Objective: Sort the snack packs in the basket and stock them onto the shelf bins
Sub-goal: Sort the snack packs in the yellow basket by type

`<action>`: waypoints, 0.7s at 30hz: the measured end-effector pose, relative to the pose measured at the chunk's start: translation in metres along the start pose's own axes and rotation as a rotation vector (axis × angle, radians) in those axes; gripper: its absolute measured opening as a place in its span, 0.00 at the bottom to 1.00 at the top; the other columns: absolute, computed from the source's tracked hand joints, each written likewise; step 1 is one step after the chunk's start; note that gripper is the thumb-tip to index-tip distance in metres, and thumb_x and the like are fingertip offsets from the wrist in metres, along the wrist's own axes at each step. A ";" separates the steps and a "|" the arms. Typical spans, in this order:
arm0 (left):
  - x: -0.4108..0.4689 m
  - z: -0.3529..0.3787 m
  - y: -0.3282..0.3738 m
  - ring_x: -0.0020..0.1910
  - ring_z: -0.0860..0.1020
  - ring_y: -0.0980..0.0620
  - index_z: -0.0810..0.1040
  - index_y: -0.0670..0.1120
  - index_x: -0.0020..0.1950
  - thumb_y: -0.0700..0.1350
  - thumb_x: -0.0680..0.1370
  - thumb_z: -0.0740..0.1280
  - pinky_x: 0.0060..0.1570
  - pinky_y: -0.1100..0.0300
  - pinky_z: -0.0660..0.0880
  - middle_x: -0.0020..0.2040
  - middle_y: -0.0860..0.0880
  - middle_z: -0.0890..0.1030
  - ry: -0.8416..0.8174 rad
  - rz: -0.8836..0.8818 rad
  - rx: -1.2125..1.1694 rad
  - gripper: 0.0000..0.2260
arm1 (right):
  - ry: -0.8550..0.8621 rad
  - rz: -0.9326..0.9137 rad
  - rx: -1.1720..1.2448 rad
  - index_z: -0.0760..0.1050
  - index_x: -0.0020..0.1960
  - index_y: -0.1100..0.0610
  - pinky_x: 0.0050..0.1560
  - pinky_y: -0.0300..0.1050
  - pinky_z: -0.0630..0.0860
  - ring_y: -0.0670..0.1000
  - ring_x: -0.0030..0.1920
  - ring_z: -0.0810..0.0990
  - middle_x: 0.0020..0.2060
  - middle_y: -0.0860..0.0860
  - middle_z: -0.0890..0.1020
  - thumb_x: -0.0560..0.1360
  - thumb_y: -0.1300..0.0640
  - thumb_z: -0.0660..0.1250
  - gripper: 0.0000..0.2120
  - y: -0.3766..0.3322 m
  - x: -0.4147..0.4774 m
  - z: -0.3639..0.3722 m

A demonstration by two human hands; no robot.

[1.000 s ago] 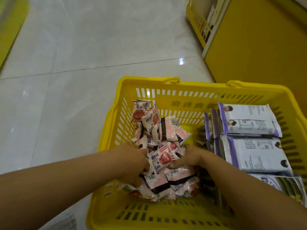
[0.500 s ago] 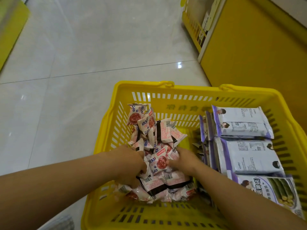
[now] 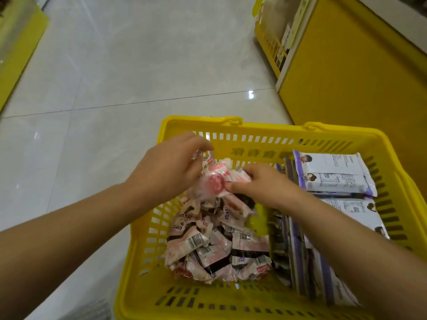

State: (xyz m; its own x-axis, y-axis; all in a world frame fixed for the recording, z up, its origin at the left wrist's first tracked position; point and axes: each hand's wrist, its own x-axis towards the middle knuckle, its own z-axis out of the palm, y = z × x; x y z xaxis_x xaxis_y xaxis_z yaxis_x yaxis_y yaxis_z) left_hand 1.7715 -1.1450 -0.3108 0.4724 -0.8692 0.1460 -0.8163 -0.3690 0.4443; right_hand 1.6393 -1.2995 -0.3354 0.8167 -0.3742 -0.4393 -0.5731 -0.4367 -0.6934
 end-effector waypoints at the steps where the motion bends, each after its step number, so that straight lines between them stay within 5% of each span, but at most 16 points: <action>1: 0.001 0.000 0.001 0.54 0.76 0.52 0.77 0.52 0.59 0.45 0.78 0.63 0.47 0.53 0.74 0.56 0.53 0.78 0.025 0.040 -0.021 0.11 | 0.007 -0.003 0.134 0.76 0.43 0.50 0.31 0.37 0.72 0.44 0.33 0.78 0.38 0.48 0.81 0.74 0.47 0.69 0.07 -0.005 0.002 0.010; 4: -0.001 0.010 0.003 0.61 0.73 0.53 0.76 0.52 0.64 0.50 0.79 0.59 0.56 0.55 0.71 0.62 0.53 0.76 -0.114 0.179 0.000 0.15 | -0.272 0.035 0.547 0.76 0.49 0.48 0.47 0.48 0.80 0.45 0.46 0.82 0.47 0.47 0.82 0.78 0.53 0.64 0.02 -0.011 0.004 0.041; 7: -0.010 0.027 -0.006 0.68 0.67 0.52 0.64 0.54 0.74 0.55 0.82 0.53 0.67 0.55 0.63 0.70 0.52 0.70 -0.488 0.184 0.138 0.20 | -0.498 0.043 0.740 0.78 0.50 0.54 0.61 0.54 0.74 0.51 0.52 0.81 0.49 0.52 0.83 0.77 0.66 0.61 0.10 0.001 0.004 0.056; 10: -0.017 0.039 -0.015 0.72 0.62 0.48 0.44 0.59 0.78 0.63 0.80 0.50 0.72 0.45 0.55 0.75 0.51 0.63 -0.823 0.155 0.452 0.28 | -0.353 0.124 0.644 0.79 0.52 0.57 0.56 0.50 0.78 0.52 0.49 0.82 0.48 0.54 0.84 0.77 0.69 0.60 0.12 0.022 0.008 0.055; 13: -0.018 0.043 -0.016 0.74 0.60 0.44 0.47 0.60 0.77 0.60 0.81 0.53 0.72 0.38 0.51 0.76 0.48 0.61 -0.896 0.209 0.630 0.27 | 0.004 0.204 0.400 0.78 0.49 0.54 0.46 0.45 0.81 0.50 0.44 0.81 0.49 0.56 0.82 0.77 0.65 0.64 0.08 0.048 0.015 0.049; 15: -0.018 0.043 -0.015 0.74 0.60 0.43 0.51 0.59 0.77 0.56 0.81 0.55 0.71 0.37 0.49 0.75 0.46 0.61 -0.889 0.217 0.654 0.26 | 0.169 0.215 0.273 0.75 0.56 0.53 0.37 0.36 0.76 0.47 0.46 0.79 0.56 0.54 0.79 0.78 0.62 0.64 0.09 0.063 0.023 0.043; 18: -0.022 0.042 -0.016 0.73 0.61 0.42 0.54 0.57 0.76 0.56 0.81 0.56 0.72 0.36 0.48 0.75 0.45 0.61 -0.863 0.243 0.663 0.24 | 0.162 0.249 0.138 0.63 0.73 0.56 0.51 0.47 0.79 0.55 0.57 0.78 0.65 0.57 0.73 0.76 0.59 0.66 0.26 0.082 0.043 0.044; 21: -0.024 0.041 -0.016 0.73 0.61 0.42 0.56 0.56 0.76 0.55 0.81 0.57 0.72 0.37 0.49 0.74 0.45 0.62 -0.822 0.277 0.666 0.24 | 0.081 0.337 0.292 0.51 0.77 0.58 0.62 0.55 0.74 0.58 0.61 0.76 0.66 0.58 0.73 0.74 0.57 0.71 0.40 0.089 0.061 0.054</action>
State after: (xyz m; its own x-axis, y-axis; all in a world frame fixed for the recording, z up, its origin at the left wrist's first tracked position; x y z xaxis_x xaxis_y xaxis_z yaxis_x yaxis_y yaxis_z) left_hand 1.7598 -1.1318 -0.3574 0.0802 -0.8122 -0.5778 -0.9931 -0.0155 -0.1161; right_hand 1.6420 -1.3173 -0.4549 0.5735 -0.5239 -0.6298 -0.7533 -0.0351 -0.6568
